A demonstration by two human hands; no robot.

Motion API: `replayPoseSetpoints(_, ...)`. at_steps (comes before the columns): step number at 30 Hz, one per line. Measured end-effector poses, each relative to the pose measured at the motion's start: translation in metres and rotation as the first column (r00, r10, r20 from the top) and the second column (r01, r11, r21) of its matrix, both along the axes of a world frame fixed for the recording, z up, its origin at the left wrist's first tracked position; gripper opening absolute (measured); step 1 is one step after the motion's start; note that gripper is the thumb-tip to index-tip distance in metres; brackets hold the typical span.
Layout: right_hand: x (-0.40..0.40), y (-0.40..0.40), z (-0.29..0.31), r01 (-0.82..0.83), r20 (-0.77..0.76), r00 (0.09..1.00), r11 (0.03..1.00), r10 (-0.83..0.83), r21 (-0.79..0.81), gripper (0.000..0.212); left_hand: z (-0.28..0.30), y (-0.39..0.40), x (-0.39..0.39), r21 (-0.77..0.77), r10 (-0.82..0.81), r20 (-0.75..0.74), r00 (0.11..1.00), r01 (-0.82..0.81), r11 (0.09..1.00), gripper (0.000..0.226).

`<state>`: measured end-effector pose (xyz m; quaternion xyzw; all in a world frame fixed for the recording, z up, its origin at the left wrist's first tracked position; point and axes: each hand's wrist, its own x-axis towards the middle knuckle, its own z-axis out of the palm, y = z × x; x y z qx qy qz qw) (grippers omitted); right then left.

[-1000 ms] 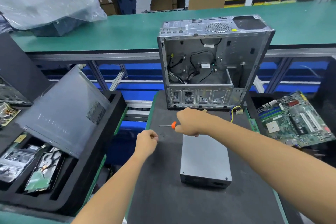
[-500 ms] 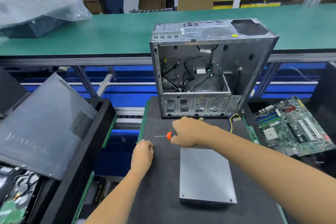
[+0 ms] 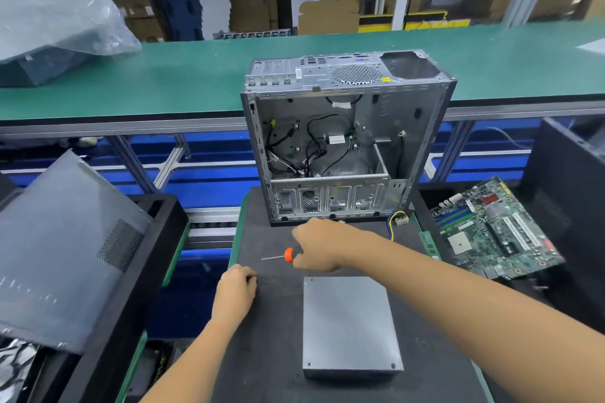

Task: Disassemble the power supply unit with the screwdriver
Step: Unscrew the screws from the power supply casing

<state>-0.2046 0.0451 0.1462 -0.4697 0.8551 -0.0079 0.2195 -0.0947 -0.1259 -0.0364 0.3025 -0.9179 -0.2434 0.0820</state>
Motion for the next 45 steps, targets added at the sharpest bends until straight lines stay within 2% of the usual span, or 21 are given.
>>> replayPoseSetpoints(4, 0.002, 0.008, 0.005, -0.003, -0.006, 1.000, 1.000, 0.003, -0.013, 0.040, 0.000, 0.002, 0.003, 0.029, 0.016, -0.039, 0.999, -0.015, 0.999, 0.012)
replayPoseSetpoints(8, 0.003, 0.015, 0.010, -0.024, -0.049, 0.999, 0.999, 0.022, -0.032, 0.035, 0.010, 0.008, 0.005, 0.059, 0.113, -0.253, 0.961, -0.101, 0.993, 0.010)
replayPoseSetpoints(10, 0.002, 0.018, 0.016, -0.024, -0.077, 0.997, 0.999, 0.020, -0.046, 0.037, 0.021, 0.015, 0.003, 0.133, 0.107, -0.329, 0.938, -0.066, 0.989, 0.021)
replayPoseSetpoints(12, 0.002, 0.021, 0.021, -0.027, -0.091, 0.996, 0.996, 0.020, -0.079, 0.039, 0.035, 0.024, -0.002, 0.169, 0.009, -0.351, 0.936, 0.054, 0.984, 0.034)
replayPoseSetpoints(14, 0.002, 0.023, 0.027, -0.033, -0.098, 0.995, 0.994, 0.023, -0.105, 0.037, 0.049, 0.035, -0.007, 0.170, -0.131, -0.345, 0.929, 0.199, 0.965, 0.044)
replayPoseSetpoints(16, 0.003, 0.026, 0.033, -0.024, -0.114, 0.993, 0.992, 0.010, -0.121, 0.034, 0.061, 0.046, -0.010, 0.182, -0.216, -0.351, 0.911, 0.293, 0.939, 0.040)
replayPoseSetpoints(19, 0.005, 0.034, 0.042, 0.002, -0.133, 0.991, 0.987, -0.023, -0.161, 0.029, 0.073, 0.061, -0.011, 0.184, -0.283, -0.330, 0.901, 0.355, 0.917, 0.026)
replayPoseSetpoints(23, 0.009, 0.050, 0.054, 0.036, -0.148, 0.987, 0.978, -0.067, -0.208, 0.033, 0.082, 0.081, -0.007, 0.201, -0.376, -0.269, 0.887, 0.433, 0.879, 0.011)
replayPoseSetpoints(27, 0.012, 0.069, 0.067, 0.014, -0.151, 0.987, 0.973, -0.050, -0.231, 0.024, 0.091, 0.108, -0.007, 0.250, -0.463, -0.227, 0.857, 0.510, 0.823, 0.014)
replayPoseSetpoints(31, 0.017, 0.094, 0.074, -0.033, -0.124, 0.992, 0.989, 0.015, -0.146, 0.017, 0.093, 0.144, -0.001, 0.334, -0.583, -0.188, 0.790, 0.610, 0.718, 0.011)
replayPoseSetpoints(36, 0.024, 0.115, 0.063, -0.032, -0.084, 0.996, 0.996, 0.025, -0.082, 0.023, 0.082, 0.176, 0.001, 0.388, -0.664, -0.034, 0.747, 0.622, 0.680, 0.008)
replayPoseSetpoints(45, 0.025, 0.138, 0.050, -0.044, -0.087, 0.996, 0.996, 0.037, -0.083, 0.023, 0.075, 0.200, 0.011, 0.310, -0.697, -0.051, 0.715, 0.675, 0.670, 0.000)
